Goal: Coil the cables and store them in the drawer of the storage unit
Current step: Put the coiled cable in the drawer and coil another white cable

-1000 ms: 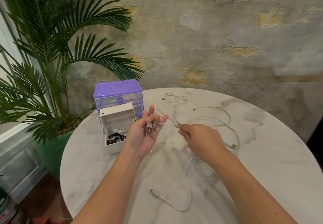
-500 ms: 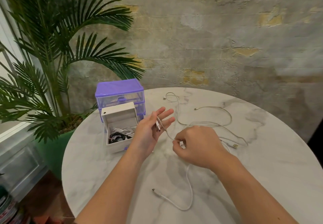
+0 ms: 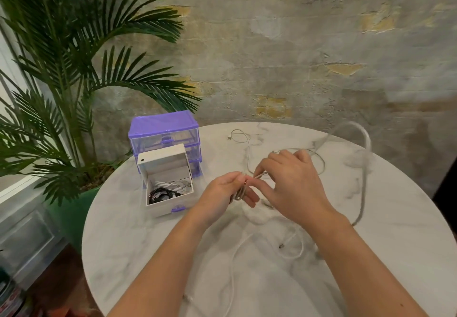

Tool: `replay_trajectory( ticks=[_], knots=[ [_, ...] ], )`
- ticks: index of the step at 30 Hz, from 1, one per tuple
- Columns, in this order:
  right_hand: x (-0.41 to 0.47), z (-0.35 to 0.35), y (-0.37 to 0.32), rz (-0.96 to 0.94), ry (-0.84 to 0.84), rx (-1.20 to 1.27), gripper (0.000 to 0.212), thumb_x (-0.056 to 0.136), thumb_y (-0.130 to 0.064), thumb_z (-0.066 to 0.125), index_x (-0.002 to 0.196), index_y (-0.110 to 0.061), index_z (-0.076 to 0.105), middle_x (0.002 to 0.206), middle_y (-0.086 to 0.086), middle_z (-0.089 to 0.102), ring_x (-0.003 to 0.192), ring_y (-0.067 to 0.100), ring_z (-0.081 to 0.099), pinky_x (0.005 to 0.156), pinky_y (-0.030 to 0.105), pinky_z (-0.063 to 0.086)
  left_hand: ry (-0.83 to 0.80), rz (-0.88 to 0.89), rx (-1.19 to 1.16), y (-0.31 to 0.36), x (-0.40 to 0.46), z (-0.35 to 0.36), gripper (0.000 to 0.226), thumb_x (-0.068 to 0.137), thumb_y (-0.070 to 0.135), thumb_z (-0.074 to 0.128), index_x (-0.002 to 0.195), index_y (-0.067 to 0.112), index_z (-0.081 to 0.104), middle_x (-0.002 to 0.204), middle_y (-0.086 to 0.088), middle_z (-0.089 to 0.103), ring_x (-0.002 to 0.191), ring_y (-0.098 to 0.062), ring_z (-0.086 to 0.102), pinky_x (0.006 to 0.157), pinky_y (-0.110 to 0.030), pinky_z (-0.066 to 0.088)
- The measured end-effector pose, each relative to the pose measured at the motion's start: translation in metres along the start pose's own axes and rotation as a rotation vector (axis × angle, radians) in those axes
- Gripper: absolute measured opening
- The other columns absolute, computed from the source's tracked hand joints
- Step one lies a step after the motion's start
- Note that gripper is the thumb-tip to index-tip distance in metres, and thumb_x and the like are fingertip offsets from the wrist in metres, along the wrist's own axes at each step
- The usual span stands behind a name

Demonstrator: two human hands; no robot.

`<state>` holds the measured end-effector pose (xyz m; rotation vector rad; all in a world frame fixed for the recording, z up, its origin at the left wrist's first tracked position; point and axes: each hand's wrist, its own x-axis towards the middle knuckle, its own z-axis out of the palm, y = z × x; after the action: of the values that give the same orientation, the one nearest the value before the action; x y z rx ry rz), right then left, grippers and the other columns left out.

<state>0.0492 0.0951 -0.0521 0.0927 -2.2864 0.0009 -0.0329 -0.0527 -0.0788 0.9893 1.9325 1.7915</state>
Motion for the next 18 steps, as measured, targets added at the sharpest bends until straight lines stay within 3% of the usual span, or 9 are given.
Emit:
replay_trajectory(
  ticks=[5, 9, 11, 15, 18],
  knots=[
    [0.003, 0.002, 0.005, 0.044, 0.05, 0.065, 0.026, 0.079, -0.052, 0.071, 0.086, -0.028, 0.063, 0.08, -0.021, 0.035, 0.08, 0.013, 0.047, 0.085, 0.024, 0.024, -0.012, 0.005, -0.035, -0.006, 0.004, -0.001, 0.033, 0.102, 0.018, 0.04, 0.082, 0.01, 0.065, 0.066, -0.004, 0.052, 0.061, -0.014, 0.047, 0.076, -0.035, 0.037],
    [0.0, 0.011, 0.014, 0.069, -0.019, 0.093, 0.014, 0.088, -0.04, 0.066, 0.098, -0.03, 0.068, 0.091, -0.013, 0.056, 0.097, 0.014, 0.053, 0.107, 0.036, 0.024, 0.088, -0.075, -0.196, -0.009, 0.006, 0.005, 0.036, 0.104, 0.016, 0.035, 0.073, 0.007, 0.051, 0.059, 0.002, 0.039, 0.053, -0.012, 0.041, 0.101, -0.044, 0.047],
    [-0.004, 0.018, 0.021, 0.119, -0.074, 0.075, 0.01, 0.09, -0.031, 0.065, 0.099, -0.03, 0.069, 0.096, -0.012, 0.061, 0.103, 0.015, 0.057, 0.111, 0.036, 0.019, 0.127, -0.107, -0.339, -0.009, 0.009, 0.005, 0.038, 0.105, 0.019, 0.033, 0.07, 0.009, 0.045, 0.058, 0.002, 0.032, 0.049, -0.011, 0.034, 0.102, -0.042, 0.048],
    [-0.004, 0.025, 0.03, 0.234, -0.17, 0.145, 0.019, 0.099, -0.029, 0.05, 0.099, -0.024, 0.069, 0.095, -0.01, 0.068, 0.097, 0.014, 0.061, 0.109, 0.029, 0.022, 0.121, -0.146, -0.603, -0.003, 0.009, -0.001, 0.039, 0.102, 0.027, 0.043, 0.065, 0.015, 0.039, 0.057, 0.003, 0.026, 0.047, -0.011, 0.025, 0.096, -0.037, 0.051],
    [-0.006, 0.022, 0.026, 0.335, -0.205, 0.361, 0.022, 0.1, -0.032, 0.05, 0.109, -0.025, 0.068, 0.083, -0.014, 0.062, 0.085, 0.012, 0.06, 0.085, 0.027, 0.042, 0.12, -0.147, -0.664, 0.001, 0.007, -0.003, 0.037, 0.097, 0.021, 0.049, 0.062, 0.017, 0.037, 0.056, 0.003, 0.023, 0.046, -0.011, 0.024, 0.093, -0.037, 0.051]
  ],
)
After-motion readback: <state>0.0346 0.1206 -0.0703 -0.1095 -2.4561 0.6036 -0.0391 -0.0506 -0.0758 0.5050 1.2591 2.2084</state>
